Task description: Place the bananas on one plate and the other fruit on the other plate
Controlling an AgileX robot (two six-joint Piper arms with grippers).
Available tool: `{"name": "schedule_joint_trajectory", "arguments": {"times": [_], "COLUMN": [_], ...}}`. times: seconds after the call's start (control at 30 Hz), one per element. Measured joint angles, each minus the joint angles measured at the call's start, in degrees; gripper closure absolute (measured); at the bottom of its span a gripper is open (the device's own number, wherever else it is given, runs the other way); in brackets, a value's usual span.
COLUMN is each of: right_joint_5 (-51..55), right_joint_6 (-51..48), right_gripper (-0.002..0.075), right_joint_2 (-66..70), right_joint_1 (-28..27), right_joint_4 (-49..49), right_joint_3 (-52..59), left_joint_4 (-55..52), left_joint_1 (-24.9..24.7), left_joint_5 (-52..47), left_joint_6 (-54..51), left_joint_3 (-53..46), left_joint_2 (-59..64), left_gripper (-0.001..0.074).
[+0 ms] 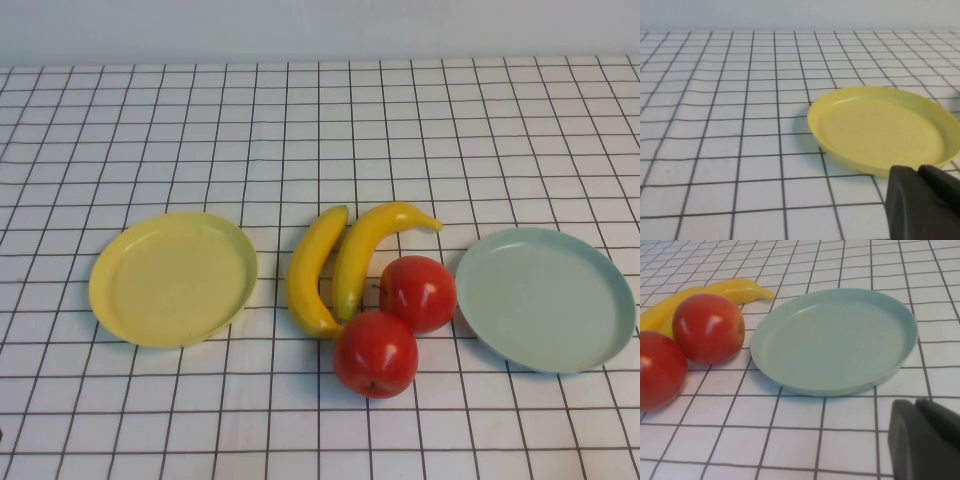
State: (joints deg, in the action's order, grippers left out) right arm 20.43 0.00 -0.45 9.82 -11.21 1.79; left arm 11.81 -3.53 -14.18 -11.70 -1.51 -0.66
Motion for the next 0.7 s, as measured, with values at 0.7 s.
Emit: {"name": "schedule_joint_trajectory", "arguments": {"times": [0.7], "right_joint_5": [0.0], "right_joint_6": [0.0], "right_gripper": [0.0743], "right_joint_2": [0.0], "right_joint_1": [0.0], "right_joint_4": [0.0], "right_joint_3": [0.0], "left_joint_4": [8.19], "left_joint_1": [0.0], "left_joint_5": [4.34], "left_joint_6": [6.05], "left_joint_3": [0.0], "left_joint_2": [0.0], "left_gripper": [0.0733]}}
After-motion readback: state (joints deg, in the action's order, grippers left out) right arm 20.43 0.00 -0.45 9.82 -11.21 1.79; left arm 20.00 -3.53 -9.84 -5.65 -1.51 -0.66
